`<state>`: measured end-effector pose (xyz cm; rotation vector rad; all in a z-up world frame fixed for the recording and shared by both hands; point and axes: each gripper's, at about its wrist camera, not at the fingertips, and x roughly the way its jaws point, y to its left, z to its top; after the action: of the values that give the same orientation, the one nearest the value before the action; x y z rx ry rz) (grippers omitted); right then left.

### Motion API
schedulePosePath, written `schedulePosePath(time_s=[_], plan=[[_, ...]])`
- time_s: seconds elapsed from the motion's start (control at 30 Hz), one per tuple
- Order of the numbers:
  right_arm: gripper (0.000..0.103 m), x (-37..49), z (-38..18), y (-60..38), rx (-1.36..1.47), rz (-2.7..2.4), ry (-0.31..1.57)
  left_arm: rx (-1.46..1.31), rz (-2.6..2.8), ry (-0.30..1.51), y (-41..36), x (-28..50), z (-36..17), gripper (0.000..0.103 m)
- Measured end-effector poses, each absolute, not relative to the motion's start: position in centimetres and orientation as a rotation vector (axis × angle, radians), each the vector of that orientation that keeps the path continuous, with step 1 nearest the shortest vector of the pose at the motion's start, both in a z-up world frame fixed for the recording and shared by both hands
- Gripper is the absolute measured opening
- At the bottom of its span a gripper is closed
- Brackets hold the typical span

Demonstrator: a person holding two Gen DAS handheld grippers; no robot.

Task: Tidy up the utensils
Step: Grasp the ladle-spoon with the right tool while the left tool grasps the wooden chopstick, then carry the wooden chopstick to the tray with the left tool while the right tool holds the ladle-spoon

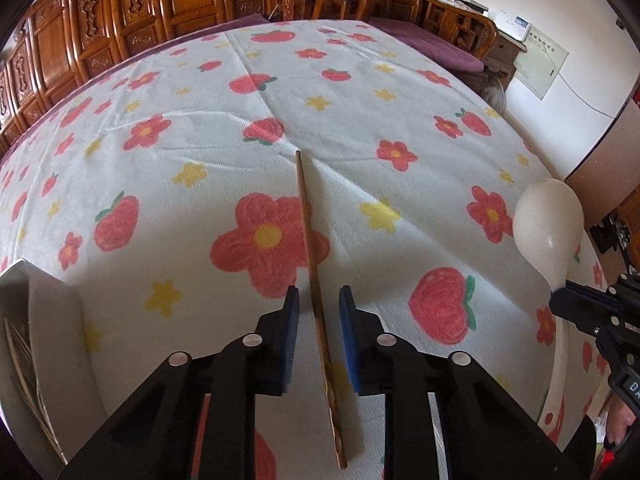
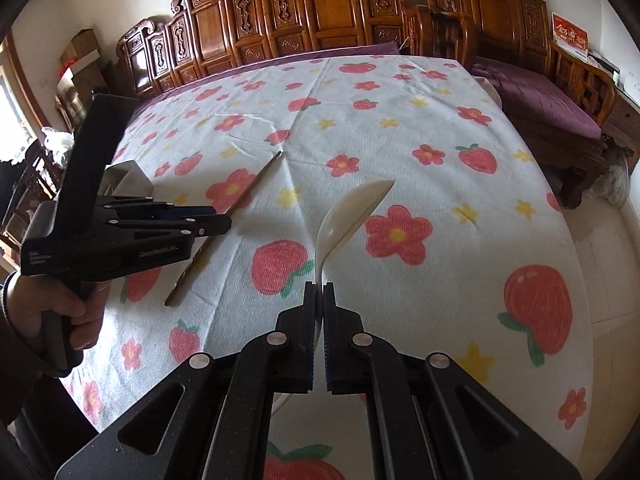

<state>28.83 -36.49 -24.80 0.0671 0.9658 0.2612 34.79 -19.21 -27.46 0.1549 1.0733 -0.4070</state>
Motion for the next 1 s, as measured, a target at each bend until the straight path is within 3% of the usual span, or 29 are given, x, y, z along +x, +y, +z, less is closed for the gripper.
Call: schedulePosePath(time_s=[0.1, 0.17, 0.2, 0.47, 1.0], plan=[[0.005, 28.6, -24.8, -36.3, 0.071, 0.260, 0.968, 0.162, -0.406, 1.067, -19.3, 34.8, -27.6, 0.016], [0.005, 28.4, -24.8, -36.0, 0.067, 0.263, 0.969, 0.178, -0.396, 1.059, -19.2, 34.8, -27.7, 0.005], [0.005, 28.3, -24.7, -35.9, 0.063, 0.264, 0.969, 0.184, -0.397, 1.058, -19.0, 34.7, -27.7, 0.005], [0.005, 26.9, -22.5, -34.5, 0.044, 0.265, 0.941, 0.188, -0.399, 1.080, -17.5, 33.2, -26.7, 0.005], [0.005, 24.7, -17.8, -30.8, 0.031, 0.299, 0.852, 0.164, -0.409, 0.914, -13.3, 26.9, -16.8, 0.005]])
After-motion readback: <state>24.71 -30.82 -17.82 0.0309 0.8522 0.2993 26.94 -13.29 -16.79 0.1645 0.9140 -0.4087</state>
